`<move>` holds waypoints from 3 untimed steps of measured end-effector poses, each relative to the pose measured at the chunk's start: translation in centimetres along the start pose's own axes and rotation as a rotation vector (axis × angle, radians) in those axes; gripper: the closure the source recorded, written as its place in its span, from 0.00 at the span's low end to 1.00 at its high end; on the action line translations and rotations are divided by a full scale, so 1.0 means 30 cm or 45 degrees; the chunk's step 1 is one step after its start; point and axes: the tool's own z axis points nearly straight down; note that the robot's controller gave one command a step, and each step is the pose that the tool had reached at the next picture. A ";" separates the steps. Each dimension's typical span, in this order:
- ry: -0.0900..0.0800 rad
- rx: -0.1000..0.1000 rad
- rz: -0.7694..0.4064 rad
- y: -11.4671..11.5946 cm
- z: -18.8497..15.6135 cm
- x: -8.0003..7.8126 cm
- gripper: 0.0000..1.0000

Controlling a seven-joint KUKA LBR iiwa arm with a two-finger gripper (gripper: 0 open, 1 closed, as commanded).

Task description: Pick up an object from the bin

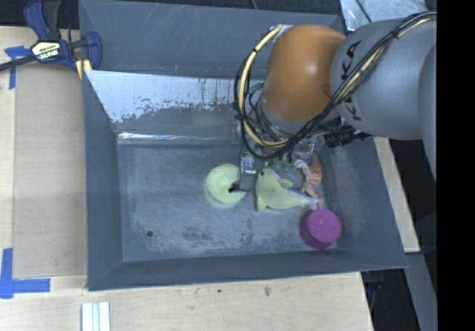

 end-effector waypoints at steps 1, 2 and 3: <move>-0.001 -0.002 -0.308 0.027 0.228 -0.101 0.00; -0.015 -0.005 0.070 0.032 0.232 0.001 1.00; -0.016 -0.005 0.070 0.032 0.232 0.000 1.00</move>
Offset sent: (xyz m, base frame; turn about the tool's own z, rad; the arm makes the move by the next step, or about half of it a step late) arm -0.0032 0.0101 -0.0746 0.0539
